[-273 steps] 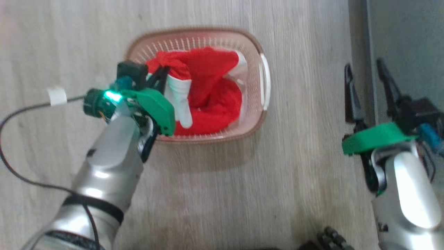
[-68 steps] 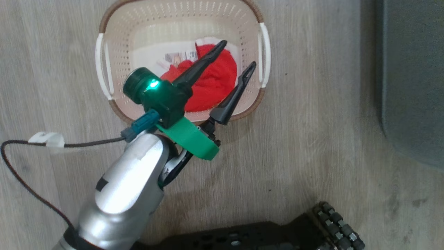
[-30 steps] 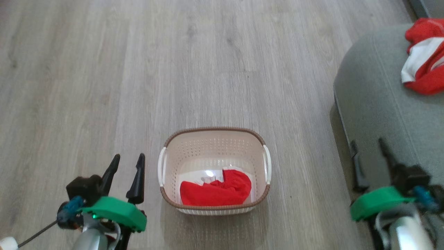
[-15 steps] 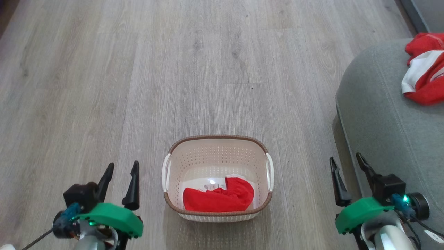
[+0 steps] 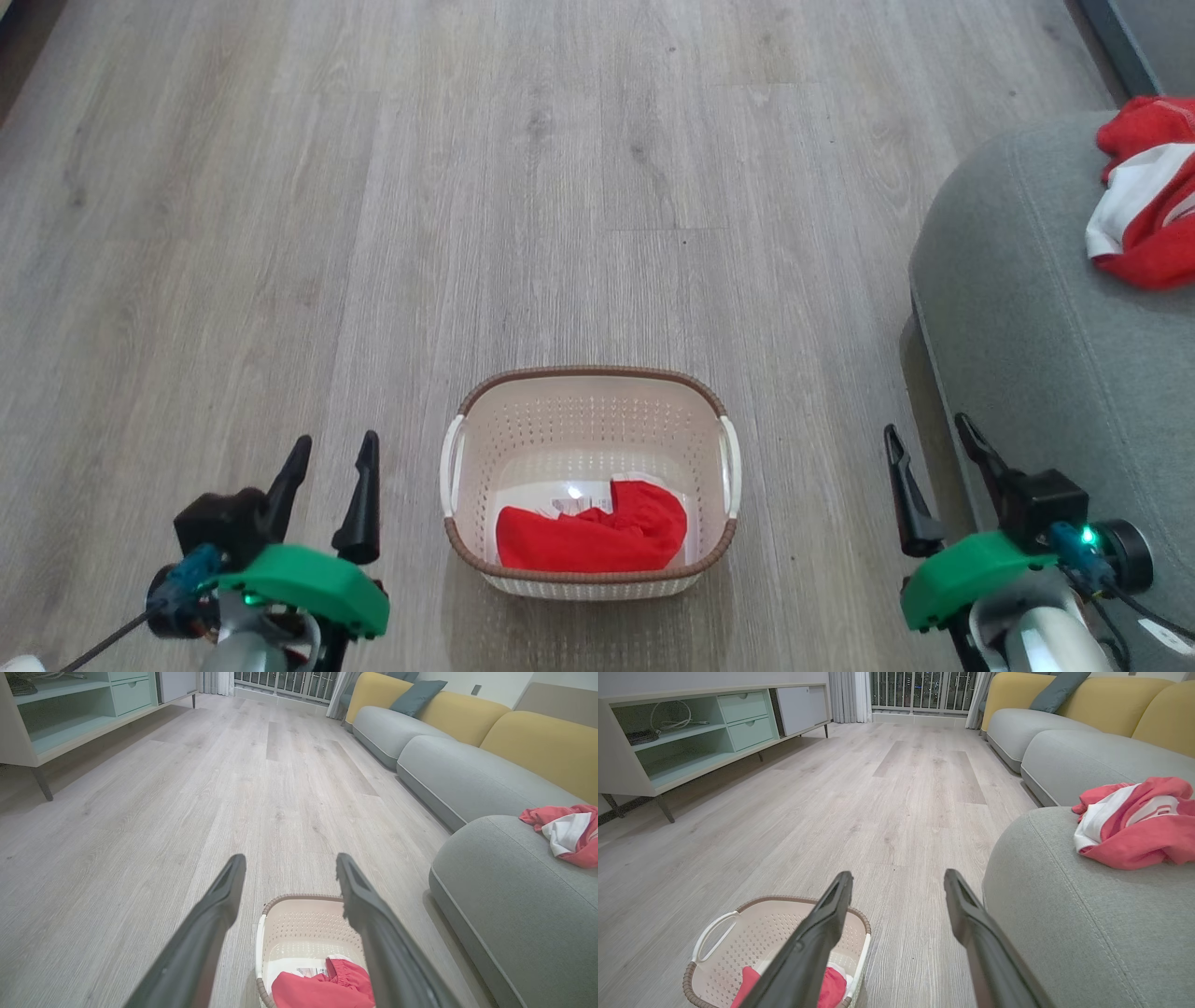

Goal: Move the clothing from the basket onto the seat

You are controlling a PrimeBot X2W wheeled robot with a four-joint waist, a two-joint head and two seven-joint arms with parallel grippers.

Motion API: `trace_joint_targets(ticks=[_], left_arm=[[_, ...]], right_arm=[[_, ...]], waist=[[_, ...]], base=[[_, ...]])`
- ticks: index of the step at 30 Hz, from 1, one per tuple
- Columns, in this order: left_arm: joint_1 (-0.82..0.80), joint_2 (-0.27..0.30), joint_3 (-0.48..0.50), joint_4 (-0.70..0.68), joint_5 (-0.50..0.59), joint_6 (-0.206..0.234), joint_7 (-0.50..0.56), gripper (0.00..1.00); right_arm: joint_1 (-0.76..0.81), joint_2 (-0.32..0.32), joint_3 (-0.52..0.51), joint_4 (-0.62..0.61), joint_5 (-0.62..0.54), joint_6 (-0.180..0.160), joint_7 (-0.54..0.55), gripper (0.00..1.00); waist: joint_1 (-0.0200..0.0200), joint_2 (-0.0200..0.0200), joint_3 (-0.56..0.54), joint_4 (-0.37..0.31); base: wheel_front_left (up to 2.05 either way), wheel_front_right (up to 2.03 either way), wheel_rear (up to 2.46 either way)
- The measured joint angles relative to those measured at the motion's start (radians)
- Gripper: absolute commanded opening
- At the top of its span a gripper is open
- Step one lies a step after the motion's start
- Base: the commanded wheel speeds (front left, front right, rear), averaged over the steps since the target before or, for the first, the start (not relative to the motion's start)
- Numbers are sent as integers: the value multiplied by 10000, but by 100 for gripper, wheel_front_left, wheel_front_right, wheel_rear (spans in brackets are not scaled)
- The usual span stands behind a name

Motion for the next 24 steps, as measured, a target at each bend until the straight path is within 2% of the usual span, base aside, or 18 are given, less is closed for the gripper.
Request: trace_joint_targets(ticks=[24], left_arm=[[1,-12,-56,-75,-38,0,0,100]], right_arm=[[0,0,-36,50,0,0,0,100]], waist=[[0,0,33,-70]], base=[[0,0,0]])
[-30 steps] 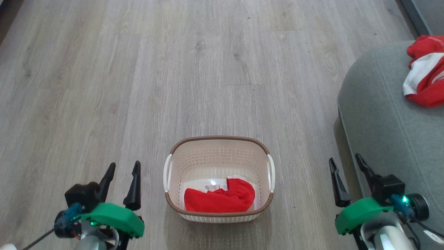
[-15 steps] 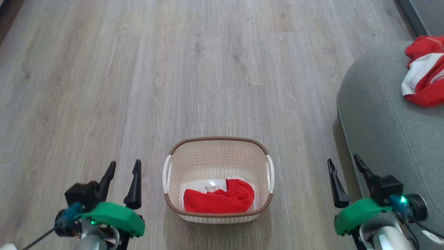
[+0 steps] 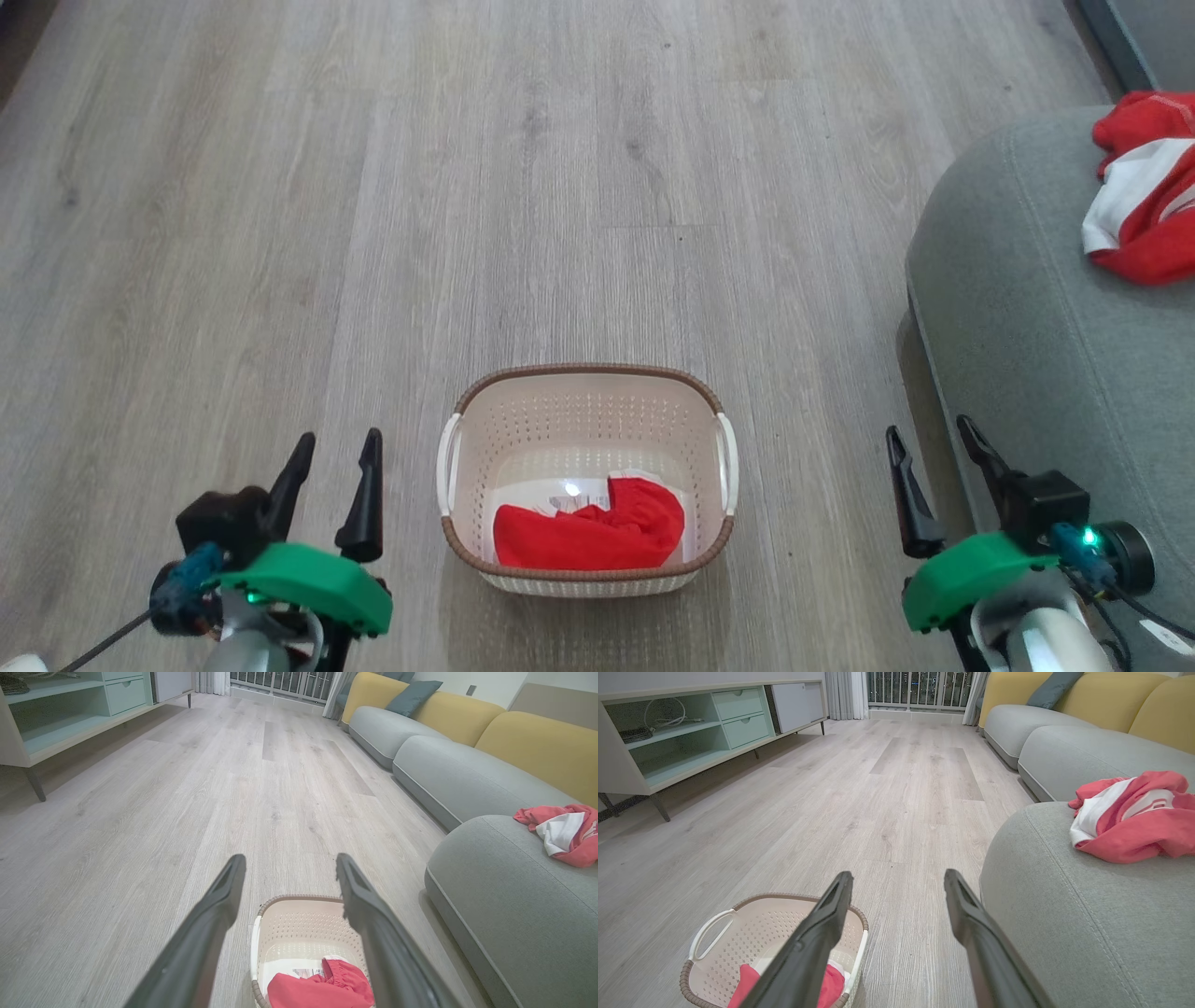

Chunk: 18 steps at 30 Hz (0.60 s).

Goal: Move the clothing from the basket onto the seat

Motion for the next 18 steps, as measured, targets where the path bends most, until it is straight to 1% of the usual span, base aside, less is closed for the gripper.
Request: trace_joint_targets(ticks=[5,10,13,18], left_arm=[[-3,0,-81,-59,-19,0,0,100],[-221,-2,-483,44,81,0,0,100],[-837,21,-828,284,159,0,0,100],[-2427,105,-1622,859,265,0,0,100]], right_arm=[[-6,0,0,-23,0,0,0,100],[-278,2,-104,-209,-4,0,2,100],[-747,2,-176,-376,-115,0,0,100],[-1723,0,-280,-775,-199,0,0,100]], waist=[[0,0,132,-29],[0,0,635,-54],[1,0,1087,-79],[2,0,2083,-165]], base=[[0,0,0],[0,0,0],[0,0,0],[0,0,0]])
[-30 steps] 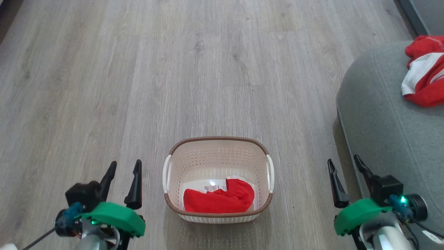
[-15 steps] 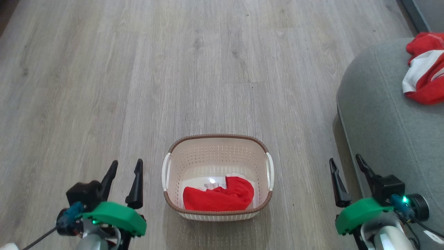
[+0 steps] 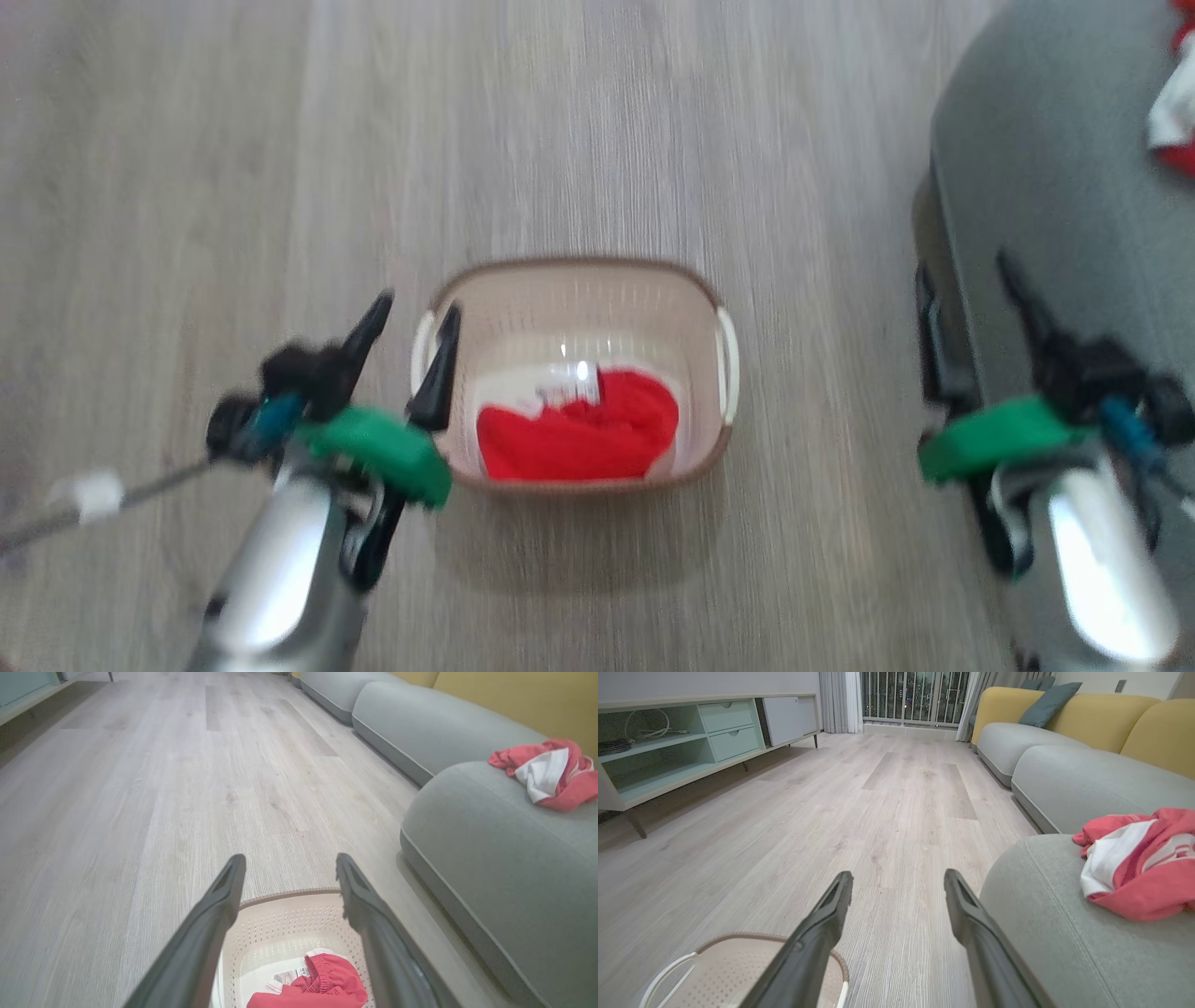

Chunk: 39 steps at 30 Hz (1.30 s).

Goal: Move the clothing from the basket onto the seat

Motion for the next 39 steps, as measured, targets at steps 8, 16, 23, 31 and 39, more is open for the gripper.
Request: trace_joint_targets(ticks=[8,16,23,31,39], left_arm=[[-3522,357,-1925,1256,1145,-2,1868,100],[-6274,251,-3308,3064,1557,-4,3879,100],[-7239,163,-3927,4861,1112,-4,4788,100],[-8164,86,-4489,5994,949,-4,5141,100],[-8516,38,-5436,6652,249,-4,5473,100]], right_arm=[[-2257,-8,-276,-863,-67,0,0,100],[-3525,-21,-155,-1097,163,0,-2,100],[-3840,-23,69,-1133,598,0,-2,100],[-3846,-23,205,-1175,934,0,-2,100],[-3870,-23,198,-1181,1106,0,-2,100]], waist=[[3,-1,2545,-240],[3,-1,4920,-518],[1,-1,6307,-1056],[0,-1,7053,-1678],[-1,-1,7511,-2073]], base=[[0,0,0],[0,0,0],[0,0,0],[0,0,0],[0,0,0]])
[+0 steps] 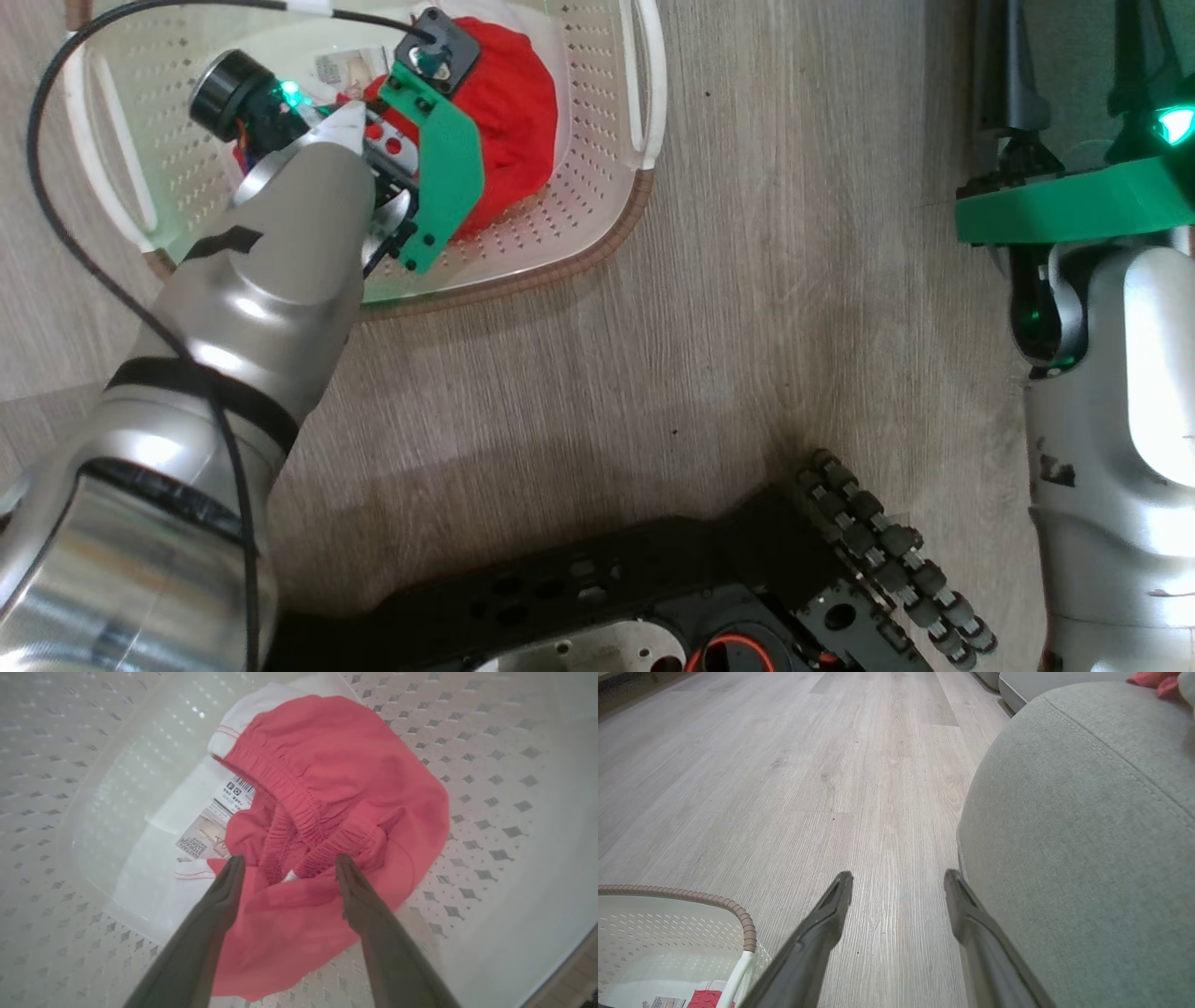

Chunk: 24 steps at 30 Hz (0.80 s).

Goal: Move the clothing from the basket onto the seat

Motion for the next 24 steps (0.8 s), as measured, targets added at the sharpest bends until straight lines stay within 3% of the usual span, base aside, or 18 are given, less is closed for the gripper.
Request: trace_joint_targets(ticks=[7,24], left_arm=[[-299,86,-1091,-2,-1164,0,566,100],[-757,704,-2638,104,-2483,2,848,100]], right_arm=[[2,0,-4,-17,79,0,0,100],[1,0,6,-148,161,0,0,100]], waist=[[-2,0,202,-55],[-1,0,800,-78]], base=[[0,0,0],[0,0,0]])
